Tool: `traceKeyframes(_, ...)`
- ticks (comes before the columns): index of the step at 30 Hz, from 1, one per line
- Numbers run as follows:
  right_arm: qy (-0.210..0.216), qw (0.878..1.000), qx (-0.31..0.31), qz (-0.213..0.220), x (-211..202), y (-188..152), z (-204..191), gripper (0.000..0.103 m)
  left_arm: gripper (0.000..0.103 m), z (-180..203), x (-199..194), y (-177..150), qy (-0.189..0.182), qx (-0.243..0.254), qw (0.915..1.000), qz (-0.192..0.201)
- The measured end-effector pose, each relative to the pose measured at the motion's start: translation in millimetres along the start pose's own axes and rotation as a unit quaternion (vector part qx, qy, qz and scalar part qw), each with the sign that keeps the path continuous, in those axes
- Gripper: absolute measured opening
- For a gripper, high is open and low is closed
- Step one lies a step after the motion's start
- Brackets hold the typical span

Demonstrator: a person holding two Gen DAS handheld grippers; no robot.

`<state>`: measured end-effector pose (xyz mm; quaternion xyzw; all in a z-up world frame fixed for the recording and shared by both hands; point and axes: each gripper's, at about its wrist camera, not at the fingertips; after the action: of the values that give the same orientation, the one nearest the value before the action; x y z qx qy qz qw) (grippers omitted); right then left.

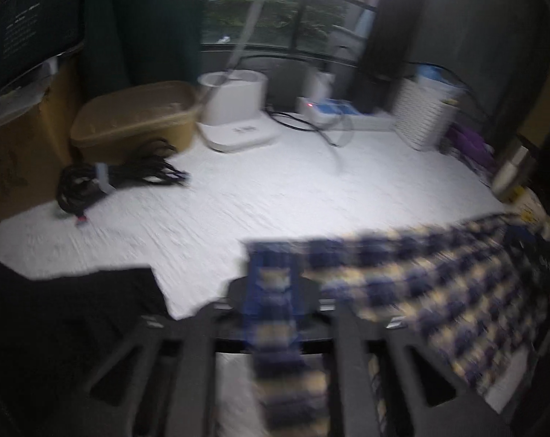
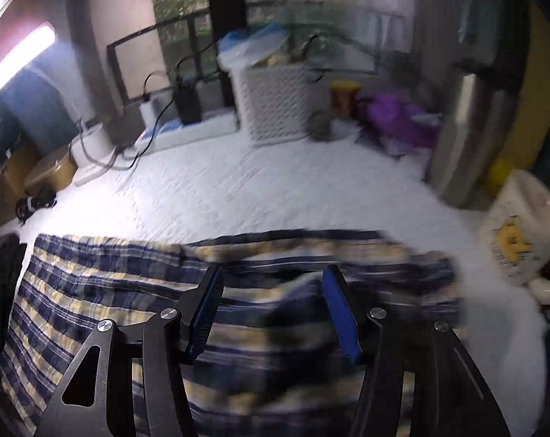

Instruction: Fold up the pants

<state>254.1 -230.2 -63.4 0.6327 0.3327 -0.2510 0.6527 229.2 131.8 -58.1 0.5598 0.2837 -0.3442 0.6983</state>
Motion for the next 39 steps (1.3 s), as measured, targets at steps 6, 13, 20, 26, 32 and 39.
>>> traceKeyframes(6, -0.017, 1.000, 0.012, -0.001, -16, -12, 34, 0.059, 0.049, 47, -10, -44, -0.041, 0.033, 0.9981, -0.032)
traceKeyframes(13, -0.024, 0.999, -0.016, -0.031, 8, -30, 45, 0.059, 0.049, 70, -2, -88, -0.018, 0.046, 0.9955, -0.081)
traceKeyframes(20, -0.046, 0.998, -0.034, -0.038, 30, -24, 51, 0.059, 0.048, 61, -3, -98, 0.032, 0.057, 0.9952, -0.072)
traceKeyframes(26, -0.050, 0.998, -0.023, -0.031, 14, -29, 59, 0.059, 0.049, 55, -11, -96, 0.054, 0.045, 0.9952, -0.068)
traceKeyframes(32, -0.041, 0.999, -0.027, -0.005, -27, -39, 48, 0.059, 0.049, 95, -39, -98, -0.019, 0.086, 0.9956, -0.033)
traceKeyframes(39, 0.001, 0.996, -0.087, -0.036, -32, -77, 7, 0.059, 0.049, 129, -29, -126, -0.052, 0.106, 0.9904, -0.071)
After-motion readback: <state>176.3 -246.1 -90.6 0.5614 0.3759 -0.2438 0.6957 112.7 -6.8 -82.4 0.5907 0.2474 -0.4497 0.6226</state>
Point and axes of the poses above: each gripper's, at about its wrist camera, not at the fingertips, and x roughly the way its jaws point, z to its right, y to its top, and after that the axes turned 1 degree about -x, right-handed
